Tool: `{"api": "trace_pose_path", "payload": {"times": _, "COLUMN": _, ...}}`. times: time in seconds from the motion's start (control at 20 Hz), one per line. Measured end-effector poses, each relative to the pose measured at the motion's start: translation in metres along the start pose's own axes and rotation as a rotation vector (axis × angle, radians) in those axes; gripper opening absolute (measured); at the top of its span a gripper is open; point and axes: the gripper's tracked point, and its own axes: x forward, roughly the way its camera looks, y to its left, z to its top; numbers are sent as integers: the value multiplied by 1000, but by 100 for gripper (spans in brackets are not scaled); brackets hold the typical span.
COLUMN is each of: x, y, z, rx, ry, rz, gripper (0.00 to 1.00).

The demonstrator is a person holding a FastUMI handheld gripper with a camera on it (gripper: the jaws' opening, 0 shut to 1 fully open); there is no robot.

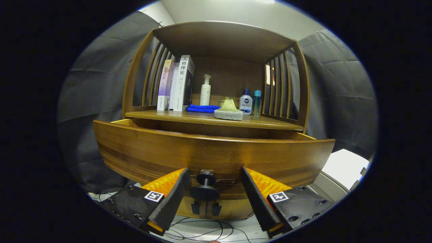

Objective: Pull open the drawer, take out the items inside it, and place them on the countertop above the cabinet.

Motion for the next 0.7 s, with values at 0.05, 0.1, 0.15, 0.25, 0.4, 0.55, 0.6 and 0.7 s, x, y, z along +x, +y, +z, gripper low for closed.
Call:
{"api": "trace_pose_path", "payload": {"times": 0.05, "x": 5, "y": 0, "z": 1, "rx": -3, "ry": 3, "rz": 1, "gripper": 98}}
{"api": "trace_pose_path", "payload": {"times": 0.1, "x": 11, "y": 0, "z": 2, "rx": -3, "ry": 6, "rz": 2, "gripper": 98}}
{"api": "trace_pose_path", "payload": {"times": 0.15, "x": 17, "y": 0, "z": 3, "rx": -5, "ry": 8, "rz": 4, "gripper": 98}}
{"api": "trace_pose_path", "payload": {"times": 0.25, "x": 29, "y": -2, "z": 5, "rx": -8, "ry": 11, "rz": 9, "gripper": 98}}
{"api": "trace_pose_path", "payload": {"times": 0.4, "x": 46, "y": -5, "z": 8, "rx": -10, "ry": 10, "rz": 23, "gripper": 98}}
{"api": "trace_pose_path", "payload": {"times": 0.55, "x": 63, "y": -8, "z": 11, "rx": -3, "ry": 7, "rz": 38, "gripper": 98}}
{"api": "trace_pose_path", "payload": {"times": 0.6, "x": 68, "y": -8, "z": 13, "rx": 1, "ry": 2, "rz": 39, "gripper": 98}}
{"api": "trace_pose_path", "payload": {"times": 0.7, "x": 81, "y": -8, "z": 15, "rx": -1, "ry": 2, "rz": 39, "gripper": 97}}
